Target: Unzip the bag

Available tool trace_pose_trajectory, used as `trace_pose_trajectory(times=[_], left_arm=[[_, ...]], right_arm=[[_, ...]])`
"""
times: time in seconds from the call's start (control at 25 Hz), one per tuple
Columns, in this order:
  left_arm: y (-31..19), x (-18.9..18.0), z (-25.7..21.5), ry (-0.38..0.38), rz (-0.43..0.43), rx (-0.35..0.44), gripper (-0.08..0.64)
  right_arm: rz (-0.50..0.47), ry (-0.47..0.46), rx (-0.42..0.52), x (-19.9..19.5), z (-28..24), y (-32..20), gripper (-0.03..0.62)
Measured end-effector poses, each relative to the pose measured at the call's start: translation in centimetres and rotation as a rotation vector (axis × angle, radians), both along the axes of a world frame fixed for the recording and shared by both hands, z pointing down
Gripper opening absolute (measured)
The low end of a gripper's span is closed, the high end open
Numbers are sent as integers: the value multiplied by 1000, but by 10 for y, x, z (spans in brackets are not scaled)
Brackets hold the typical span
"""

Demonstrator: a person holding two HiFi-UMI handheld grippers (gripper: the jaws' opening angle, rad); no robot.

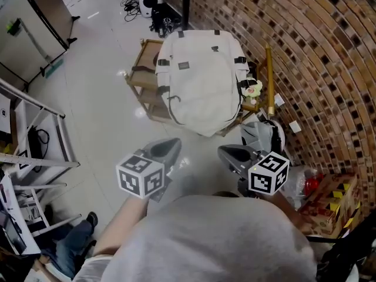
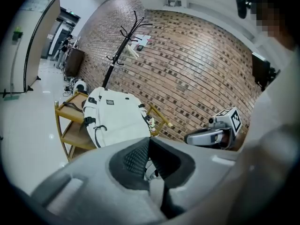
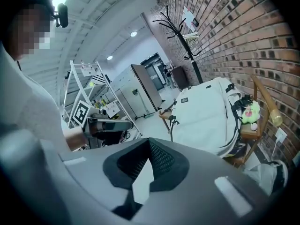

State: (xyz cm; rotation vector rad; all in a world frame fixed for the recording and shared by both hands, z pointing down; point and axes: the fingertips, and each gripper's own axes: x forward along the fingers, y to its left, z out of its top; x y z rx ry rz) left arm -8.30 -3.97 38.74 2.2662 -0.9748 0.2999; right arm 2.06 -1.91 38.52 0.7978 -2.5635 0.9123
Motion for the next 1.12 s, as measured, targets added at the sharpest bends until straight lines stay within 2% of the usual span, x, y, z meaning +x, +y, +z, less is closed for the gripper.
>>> trace_pose_trajectory(times=[0.2,0.44,0.88,1.12], left_arm=[[-24,-4,14,0,12,-38,2],[-51,-9,27,2,-32,-78,2],[-100,-37,52,9,-187,-144,2],[-94,-54,67,58,-275,-195,2]], right_arm=[[3,9,-6,-7,9,-26,2],[-55,-11,-32,-15,18,-63,2],[-318,77,-23,-66,43,-141,2],[-463,182,86,-110,65,-175,3]])
